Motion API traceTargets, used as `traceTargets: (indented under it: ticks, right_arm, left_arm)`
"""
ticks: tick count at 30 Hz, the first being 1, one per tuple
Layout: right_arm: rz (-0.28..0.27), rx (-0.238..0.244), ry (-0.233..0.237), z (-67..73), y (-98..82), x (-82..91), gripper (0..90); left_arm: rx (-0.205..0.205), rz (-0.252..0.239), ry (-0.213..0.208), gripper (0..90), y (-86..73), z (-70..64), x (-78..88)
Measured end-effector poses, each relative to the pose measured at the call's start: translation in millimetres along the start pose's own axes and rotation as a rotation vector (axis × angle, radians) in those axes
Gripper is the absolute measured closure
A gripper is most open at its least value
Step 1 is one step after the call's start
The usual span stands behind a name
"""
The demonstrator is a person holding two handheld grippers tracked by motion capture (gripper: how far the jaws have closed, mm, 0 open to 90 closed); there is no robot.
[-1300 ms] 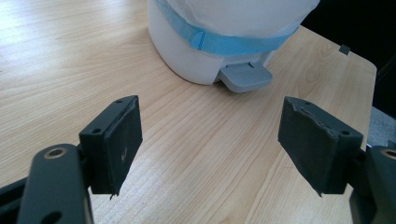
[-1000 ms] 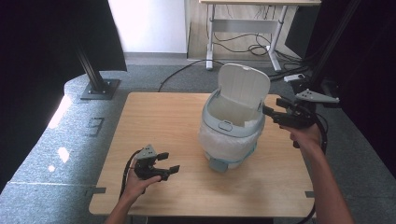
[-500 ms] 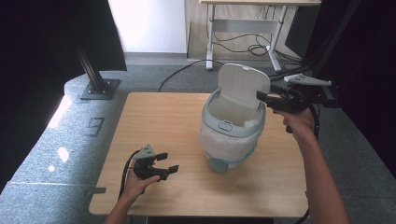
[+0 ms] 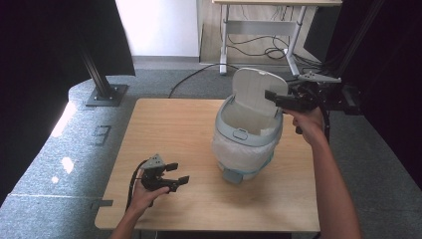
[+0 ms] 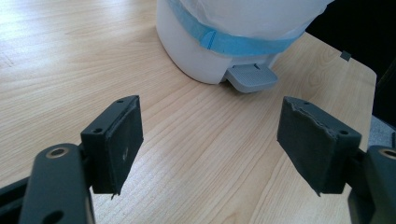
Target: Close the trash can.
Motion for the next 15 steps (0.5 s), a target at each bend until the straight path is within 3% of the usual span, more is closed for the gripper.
traceTargets:
  ticks: [5,10,15]
  right_arm:
    - [0.005,0.021,0.021,9.6,-5.3,-1.4,26.8]
    - [-0.006,0.008,0.065,17.8,-8.9,4.5,27.2]
    - [0.008,0.037,0.119,38.8,-22.9,13.8,22.9]
  left_arm:
    - [0.002,-0.002,-0.003,22.2,0.1,-0.1,0.3]
    - [0.004,0.002,-0.004,22.2,-0.2,-0.6,-0.2]
    - [-0.003,0.015,-0.009,22.5,-2.0,-1.9,-2.7]
Point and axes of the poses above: each handheld gripper's, and its own axes: x roughly backward along the jaws, y roughly out of its top, z roughly to its left, the point moved 9 cm from there along -x, roughly forward along the jaws, and after that the axes turned 2 degrees about -z, right-handed, at the moved point
